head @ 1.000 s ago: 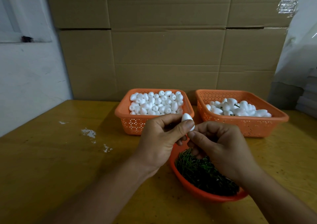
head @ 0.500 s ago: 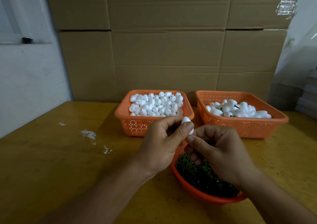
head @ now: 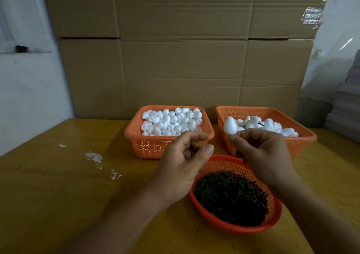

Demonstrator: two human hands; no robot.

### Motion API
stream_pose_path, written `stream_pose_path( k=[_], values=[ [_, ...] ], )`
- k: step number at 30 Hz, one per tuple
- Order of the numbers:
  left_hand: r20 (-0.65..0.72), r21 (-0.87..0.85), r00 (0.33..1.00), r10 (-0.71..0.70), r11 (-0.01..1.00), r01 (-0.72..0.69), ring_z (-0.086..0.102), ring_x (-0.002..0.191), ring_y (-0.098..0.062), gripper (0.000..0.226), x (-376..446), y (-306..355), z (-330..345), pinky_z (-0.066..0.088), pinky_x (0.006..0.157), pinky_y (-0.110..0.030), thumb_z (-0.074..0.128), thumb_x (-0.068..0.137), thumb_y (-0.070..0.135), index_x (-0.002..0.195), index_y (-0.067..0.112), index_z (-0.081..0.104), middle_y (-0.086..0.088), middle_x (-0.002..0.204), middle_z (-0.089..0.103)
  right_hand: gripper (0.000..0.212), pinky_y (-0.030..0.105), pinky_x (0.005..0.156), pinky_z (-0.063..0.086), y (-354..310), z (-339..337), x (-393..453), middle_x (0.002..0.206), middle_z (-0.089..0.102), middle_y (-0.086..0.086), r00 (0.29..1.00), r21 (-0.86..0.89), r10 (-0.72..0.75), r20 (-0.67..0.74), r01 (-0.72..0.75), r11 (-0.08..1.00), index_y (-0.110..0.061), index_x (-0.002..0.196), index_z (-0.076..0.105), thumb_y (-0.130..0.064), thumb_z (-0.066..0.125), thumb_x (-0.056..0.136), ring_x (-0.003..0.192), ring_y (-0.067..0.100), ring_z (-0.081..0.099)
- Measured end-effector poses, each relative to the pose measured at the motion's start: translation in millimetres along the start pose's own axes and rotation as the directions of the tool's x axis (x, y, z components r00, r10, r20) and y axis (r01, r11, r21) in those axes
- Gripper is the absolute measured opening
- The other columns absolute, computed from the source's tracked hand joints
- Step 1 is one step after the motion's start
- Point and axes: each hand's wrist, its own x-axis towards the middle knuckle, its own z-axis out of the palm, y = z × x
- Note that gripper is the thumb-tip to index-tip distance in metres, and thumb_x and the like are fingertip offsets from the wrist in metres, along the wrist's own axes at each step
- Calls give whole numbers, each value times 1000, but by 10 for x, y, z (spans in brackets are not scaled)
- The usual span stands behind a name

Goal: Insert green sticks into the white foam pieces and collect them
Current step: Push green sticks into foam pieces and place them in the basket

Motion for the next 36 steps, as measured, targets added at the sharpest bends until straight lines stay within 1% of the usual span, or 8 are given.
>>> stream_pose_path(
  k=[4,10,14,17,20,25,33,36],
  values=[
    [34,94,999,15,995,-18,56,68,-3,7,-28,-31,-5,47,63,-21,65,89,34,92,28,68,11,78,63,17,30,54,45,282,-204,318,56,66,-2,978,-184,19,-207,-58,981,-23,73,74,-19,74,90,49,4,55],
    [120,203,988,101,971,-124,42,56,-10,43,-45,-89,4,39,56,-28,62,91,43,57,23,46,-4,59,45,14,35,55,45,656,-479,710,70,71,-1,932,-398,111,-345,-252,882,-20,94,77,-32,70,92,52,18,56],
    [142,246,983,115,958,-147,45,59,-12,51,-77,-119,34,42,60,-26,60,93,43,56,12,42,-8,64,48,25,32,59,47,690,-593,902,65,68,5,911,-529,123,-395,-334,780,-15,81,77,-35,67,93,60,26,62],
    [149,263,982,117,953,-153,47,62,-12,47,-95,-99,61,43,62,-29,60,93,42,59,14,44,-4,64,49,30,44,76,58,710,-640,1039,72,69,8,889,-598,202,-410,-430,676,-16,78,73,-41,64,93,68,28,66],
    [154,270,982,106,952,-145,45,59,-6,39,-103,-60,70,41,57,-29,61,93,40,63,19,47,6,60,47,39,50,90,55,721,-662,1150,82,70,11,861,-623,287,-420,-503,599,-13,84,71,-50,63,91,81,32,68],
    [176,300,979,99,942,-149,49,58,-8,24,-125,-4,60,43,54,-34,64,94,27,74,23,53,0,64,53,34,49,91,54,707,-676,1230,86,68,13,831,-652,360,-425,-557,515,-9,87,65,-43,66,90,84,32,66],
    [166,315,985,54,943,-105,53,57,-15,14,-149,2,62,44,51,-32,56,97,13,92,25,61,-3,76,61,31,44,78,53,673,-669,1075,68,66,13,874,-619,223,-432,-467,631,-10,68,68,-31,61,90,67,33,63],
    [146,312,988,46,946,-91,57,60,-24,20,-147,-10,58,47,51,-39,48,98,13,95,26,62,0,79,65,22,47,74,57,557,-593,952,71,69,11,896,-538,155,-417,-380,752,-10,81,73,-24,59,91,66,36,65]
  ],
)
